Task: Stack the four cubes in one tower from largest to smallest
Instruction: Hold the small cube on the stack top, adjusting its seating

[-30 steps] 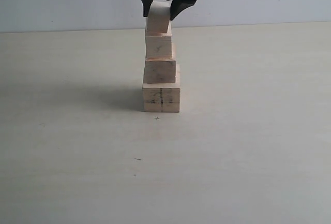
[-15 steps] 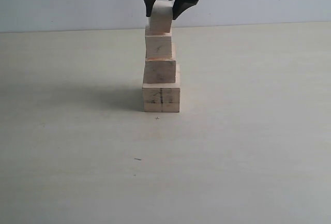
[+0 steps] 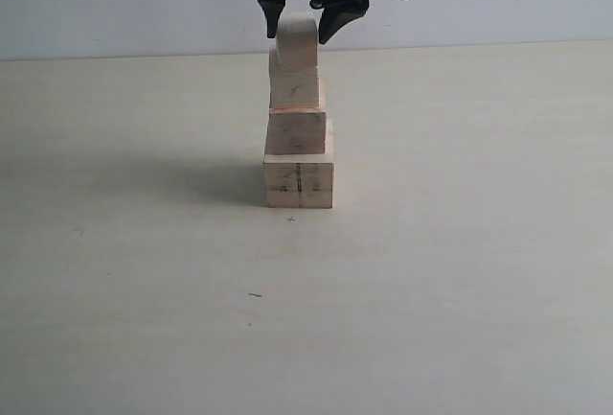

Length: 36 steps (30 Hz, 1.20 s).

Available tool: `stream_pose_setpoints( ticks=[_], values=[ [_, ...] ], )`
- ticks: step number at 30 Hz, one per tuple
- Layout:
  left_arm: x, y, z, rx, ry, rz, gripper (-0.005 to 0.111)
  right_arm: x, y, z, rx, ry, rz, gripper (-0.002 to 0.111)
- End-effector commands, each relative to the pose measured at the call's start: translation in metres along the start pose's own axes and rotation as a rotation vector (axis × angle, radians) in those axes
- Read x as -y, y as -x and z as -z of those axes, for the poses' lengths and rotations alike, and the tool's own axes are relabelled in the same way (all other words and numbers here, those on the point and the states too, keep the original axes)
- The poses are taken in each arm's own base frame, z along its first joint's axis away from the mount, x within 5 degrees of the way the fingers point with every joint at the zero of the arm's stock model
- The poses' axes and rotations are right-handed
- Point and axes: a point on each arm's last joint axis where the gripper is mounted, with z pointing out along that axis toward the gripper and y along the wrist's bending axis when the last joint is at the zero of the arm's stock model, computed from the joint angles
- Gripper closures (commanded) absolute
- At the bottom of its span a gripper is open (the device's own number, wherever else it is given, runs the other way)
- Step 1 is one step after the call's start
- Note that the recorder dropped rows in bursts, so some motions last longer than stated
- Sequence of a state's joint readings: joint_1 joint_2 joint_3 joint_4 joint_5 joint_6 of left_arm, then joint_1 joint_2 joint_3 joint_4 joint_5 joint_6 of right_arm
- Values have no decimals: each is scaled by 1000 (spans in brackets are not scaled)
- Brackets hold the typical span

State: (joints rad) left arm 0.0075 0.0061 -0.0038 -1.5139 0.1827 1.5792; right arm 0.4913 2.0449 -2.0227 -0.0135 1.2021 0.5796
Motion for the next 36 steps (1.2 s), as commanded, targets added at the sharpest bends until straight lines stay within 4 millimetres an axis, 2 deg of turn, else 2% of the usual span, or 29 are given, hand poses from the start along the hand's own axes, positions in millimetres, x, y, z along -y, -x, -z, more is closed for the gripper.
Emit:
stream_pose_setpoints(
  ticks=[1, 18, 25, 36],
  values=[
    [0, -1, 0, 1, 6, -2, 107, 1, 2, -2, 9, 1, 0, 56],
    [0, -1, 0, 1, 6, -4, 107, -1, 4, -2, 36, 19, -28, 57],
    [0, -1, 0, 1, 6, -4, 107, -1, 5, -2, 41, 22, -34, 74],
    [0, -1, 0, 1, 6, -4, 107, -1, 4, -2, 35, 19, -55, 74]
  ],
)
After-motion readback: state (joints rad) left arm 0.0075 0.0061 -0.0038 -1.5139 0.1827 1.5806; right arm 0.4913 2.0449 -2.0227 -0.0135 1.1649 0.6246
